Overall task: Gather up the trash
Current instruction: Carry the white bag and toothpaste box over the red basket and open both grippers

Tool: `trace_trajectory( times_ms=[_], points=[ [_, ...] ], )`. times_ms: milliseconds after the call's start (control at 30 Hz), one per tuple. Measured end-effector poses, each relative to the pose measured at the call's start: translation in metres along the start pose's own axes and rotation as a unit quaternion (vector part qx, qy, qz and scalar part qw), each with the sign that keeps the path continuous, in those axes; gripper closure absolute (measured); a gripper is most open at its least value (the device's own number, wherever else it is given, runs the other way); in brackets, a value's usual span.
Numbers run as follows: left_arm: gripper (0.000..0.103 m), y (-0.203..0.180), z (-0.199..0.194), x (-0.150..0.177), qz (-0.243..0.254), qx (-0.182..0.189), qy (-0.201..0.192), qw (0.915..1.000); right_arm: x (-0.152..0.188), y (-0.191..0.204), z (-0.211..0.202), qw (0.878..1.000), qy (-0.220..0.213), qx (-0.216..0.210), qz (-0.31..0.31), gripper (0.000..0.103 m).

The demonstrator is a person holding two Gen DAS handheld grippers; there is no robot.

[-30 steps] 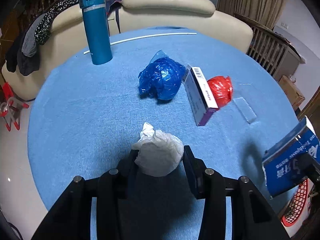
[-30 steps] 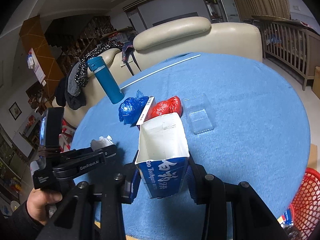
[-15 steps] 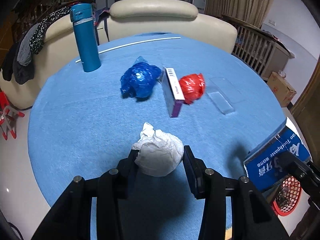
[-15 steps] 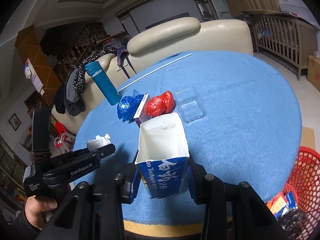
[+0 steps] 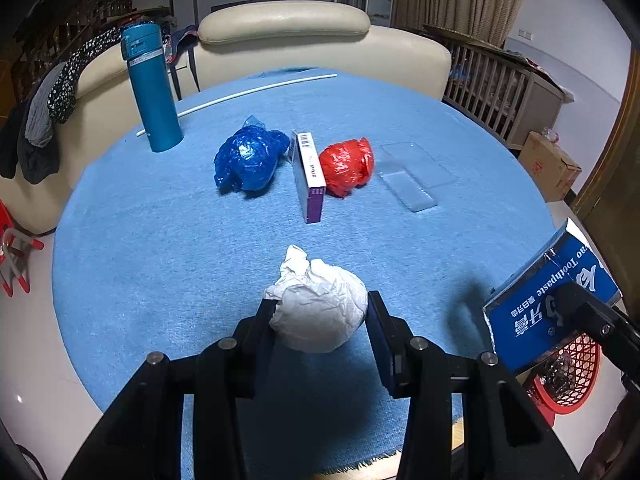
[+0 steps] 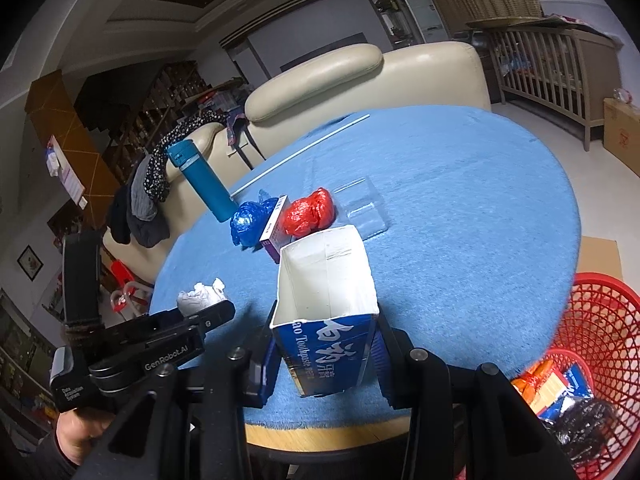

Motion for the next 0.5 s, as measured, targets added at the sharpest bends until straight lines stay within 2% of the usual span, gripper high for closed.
trace_trajectory(
  times_ms=[500],
  points=[
    [0.058, -0.029, -0.016, 0.01, 0.03, 0.014, -0.008, 0.9994, 0.006, -0.017, -0.033, 0.999, -0.03, 0.017, 0.025, 0.061]
  ],
)
Point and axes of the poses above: each gripper's, at about its wrist camera, not at the fingertips, and z roughly the way its jaws point, y to its left, x to its underside, the point moved 3 cm from there along z, roughly the way its jaws point, and after that the axes turned 7 degrees about -z, right-handed, at the moved point
